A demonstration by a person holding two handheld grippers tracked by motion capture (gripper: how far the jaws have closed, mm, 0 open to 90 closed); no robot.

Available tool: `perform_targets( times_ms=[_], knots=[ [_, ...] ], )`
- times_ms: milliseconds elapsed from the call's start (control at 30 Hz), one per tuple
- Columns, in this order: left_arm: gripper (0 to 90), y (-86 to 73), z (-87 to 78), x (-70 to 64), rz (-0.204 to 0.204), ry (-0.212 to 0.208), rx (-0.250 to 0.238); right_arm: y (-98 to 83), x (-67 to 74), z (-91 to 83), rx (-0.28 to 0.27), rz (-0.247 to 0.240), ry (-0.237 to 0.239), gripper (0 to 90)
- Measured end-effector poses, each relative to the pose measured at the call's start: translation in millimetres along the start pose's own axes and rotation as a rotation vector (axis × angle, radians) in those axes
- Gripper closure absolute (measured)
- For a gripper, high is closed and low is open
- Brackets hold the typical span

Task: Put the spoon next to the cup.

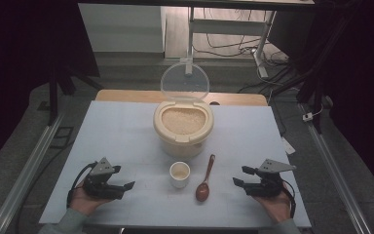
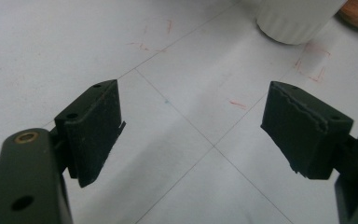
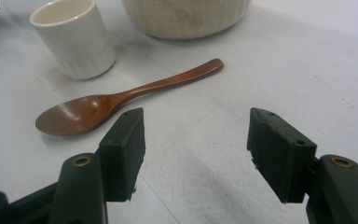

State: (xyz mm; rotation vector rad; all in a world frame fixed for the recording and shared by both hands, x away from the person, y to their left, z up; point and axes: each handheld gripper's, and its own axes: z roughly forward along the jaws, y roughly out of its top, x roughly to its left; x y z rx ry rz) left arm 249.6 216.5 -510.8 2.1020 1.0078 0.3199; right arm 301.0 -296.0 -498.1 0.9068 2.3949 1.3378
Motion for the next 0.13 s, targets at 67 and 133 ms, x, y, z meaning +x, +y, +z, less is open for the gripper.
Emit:
perform_targets(
  times_ms=[67,133],
  knots=[
    [20.1,-0.1,0.1,0.2,0.000,0.000,0.000,0.2,0.4,0.0,0.004,-0.003,-0.002,37.0],
    [20.0,-0.1,0.1,0.3,0.001,0.002,0.001,0.4,0.8,-0.2,0.000,-0.005,0.002,36.9]
  ],
)
